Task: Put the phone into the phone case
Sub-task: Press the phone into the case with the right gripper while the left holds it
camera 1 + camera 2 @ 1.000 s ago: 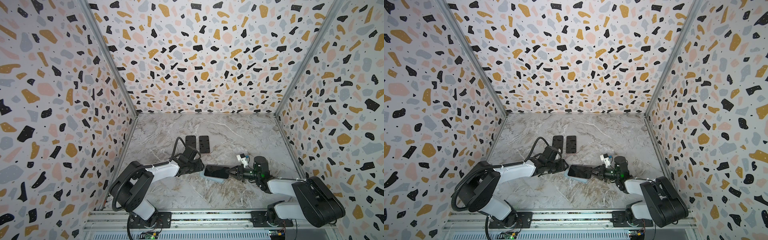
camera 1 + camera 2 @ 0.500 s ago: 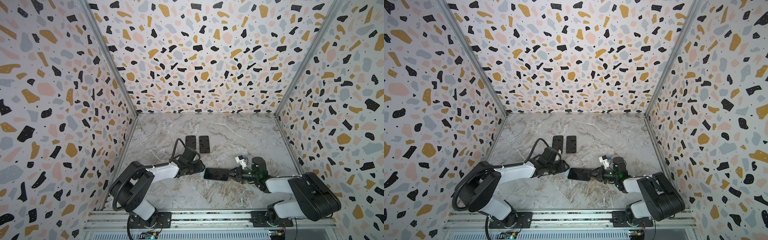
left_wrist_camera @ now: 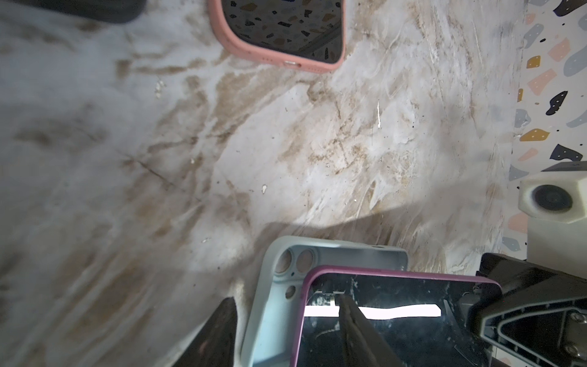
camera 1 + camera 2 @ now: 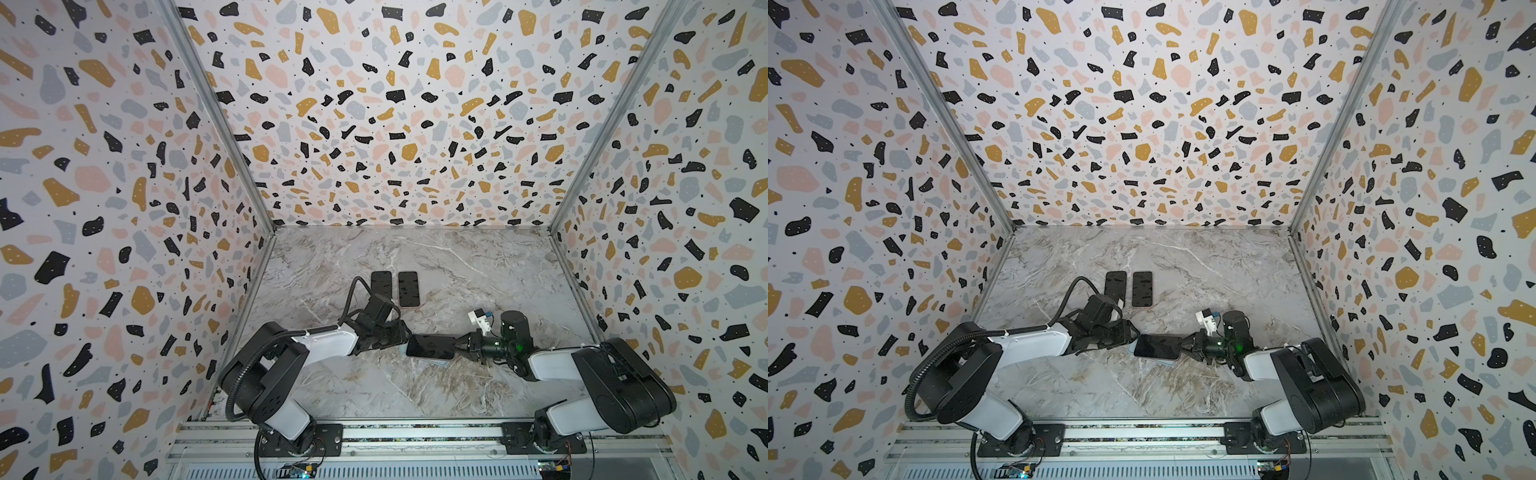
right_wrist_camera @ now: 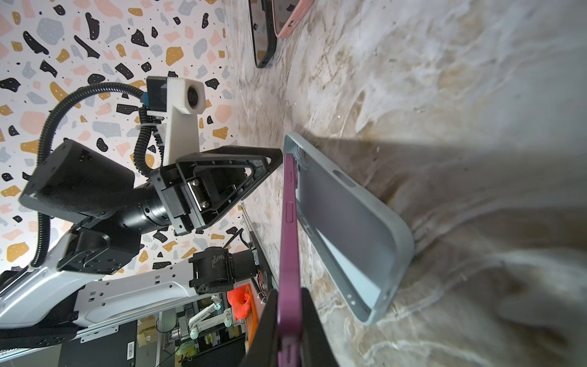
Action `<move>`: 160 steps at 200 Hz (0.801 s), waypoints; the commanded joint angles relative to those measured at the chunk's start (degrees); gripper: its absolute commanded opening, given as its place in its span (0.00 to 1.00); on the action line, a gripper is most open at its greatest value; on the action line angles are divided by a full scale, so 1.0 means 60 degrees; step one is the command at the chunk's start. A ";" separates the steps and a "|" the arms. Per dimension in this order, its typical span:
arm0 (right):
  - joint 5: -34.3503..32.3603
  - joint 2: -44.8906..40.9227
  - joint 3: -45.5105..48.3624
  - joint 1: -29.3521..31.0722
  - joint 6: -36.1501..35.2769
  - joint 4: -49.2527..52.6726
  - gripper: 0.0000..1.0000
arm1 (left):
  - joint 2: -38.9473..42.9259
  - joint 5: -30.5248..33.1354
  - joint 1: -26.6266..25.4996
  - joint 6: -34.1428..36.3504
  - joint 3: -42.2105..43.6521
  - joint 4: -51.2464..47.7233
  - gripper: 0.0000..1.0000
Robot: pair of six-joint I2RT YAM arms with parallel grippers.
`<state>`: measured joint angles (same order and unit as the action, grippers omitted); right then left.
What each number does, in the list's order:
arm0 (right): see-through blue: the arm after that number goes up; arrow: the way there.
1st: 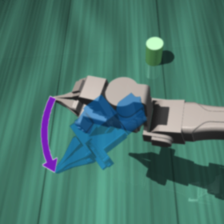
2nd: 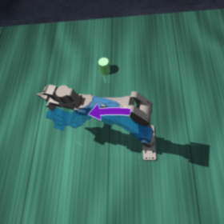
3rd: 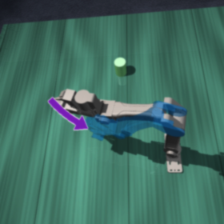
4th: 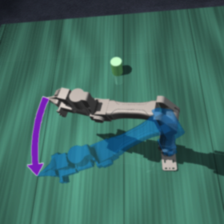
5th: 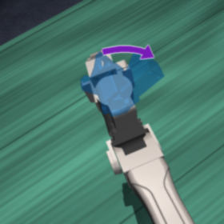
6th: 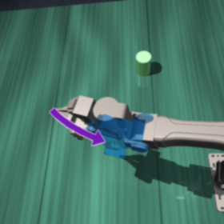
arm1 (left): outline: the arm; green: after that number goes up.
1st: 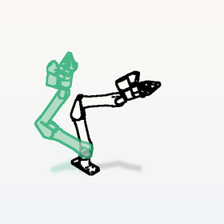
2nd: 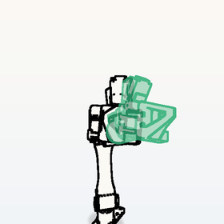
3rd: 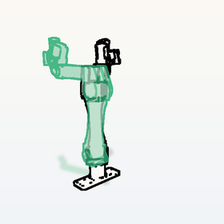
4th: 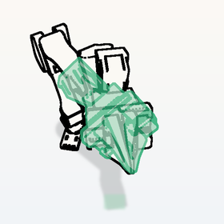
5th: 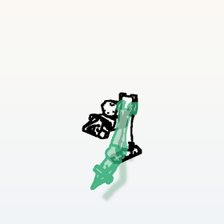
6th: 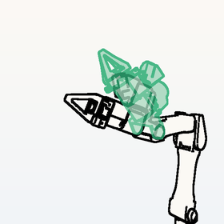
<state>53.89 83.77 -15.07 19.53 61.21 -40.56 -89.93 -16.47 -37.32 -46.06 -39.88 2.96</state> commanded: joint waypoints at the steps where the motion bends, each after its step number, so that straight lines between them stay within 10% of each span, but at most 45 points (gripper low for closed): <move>1: 0.0188 0.0168 -0.0271 -0.0156 -0.0224 0.0153 0.00 | -0.0129 -0.0040 0.0009 0.0163 -0.0061 -0.0001 0.52; 160: -0.0163 0.0841 -0.0353 -0.0042 -0.0274 0.0005 0.00 | -0.0350 -0.0331 -0.0077 -0.0028 0.0056 0.0509 0.53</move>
<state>54.41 87.29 -16.99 18.59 59.29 -39.46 -91.57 -17.74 -37.36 -45.93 -39.90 4.23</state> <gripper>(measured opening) 0.112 0.528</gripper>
